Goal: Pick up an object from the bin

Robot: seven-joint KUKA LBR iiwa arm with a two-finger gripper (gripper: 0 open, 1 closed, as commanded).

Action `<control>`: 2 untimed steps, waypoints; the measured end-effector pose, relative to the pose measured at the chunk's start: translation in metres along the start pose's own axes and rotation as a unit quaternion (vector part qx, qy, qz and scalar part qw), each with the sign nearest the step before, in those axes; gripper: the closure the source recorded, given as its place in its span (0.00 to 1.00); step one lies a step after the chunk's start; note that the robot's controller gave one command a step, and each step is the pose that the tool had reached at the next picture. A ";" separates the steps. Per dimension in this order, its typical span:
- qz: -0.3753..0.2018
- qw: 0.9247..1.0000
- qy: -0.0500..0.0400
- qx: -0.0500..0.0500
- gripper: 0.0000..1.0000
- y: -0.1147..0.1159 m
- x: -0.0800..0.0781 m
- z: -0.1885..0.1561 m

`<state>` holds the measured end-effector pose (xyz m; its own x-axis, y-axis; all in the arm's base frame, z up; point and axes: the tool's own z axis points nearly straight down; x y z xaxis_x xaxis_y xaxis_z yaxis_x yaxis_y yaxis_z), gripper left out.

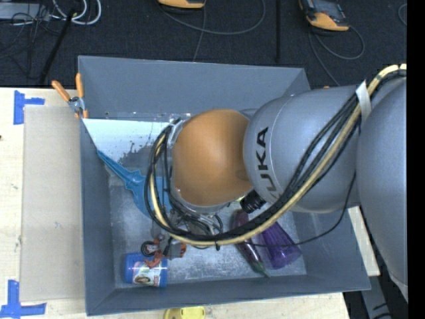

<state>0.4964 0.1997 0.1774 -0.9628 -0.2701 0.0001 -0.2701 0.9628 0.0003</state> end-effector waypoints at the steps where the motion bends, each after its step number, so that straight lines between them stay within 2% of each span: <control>1: 0.000 1.000 0.000 0.000 1.00 0.000 0.000 0.000; 2: -0.002 1.000 -0.004 0.000 0.00 0.010 -0.002 -0.076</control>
Offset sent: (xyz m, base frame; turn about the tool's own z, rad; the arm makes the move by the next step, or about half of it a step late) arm -0.0021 0.0092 0.0721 -0.0040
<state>0.4957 0.2094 0.2532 -0.9615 -0.2747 -0.0075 -0.2748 0.9615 0.0011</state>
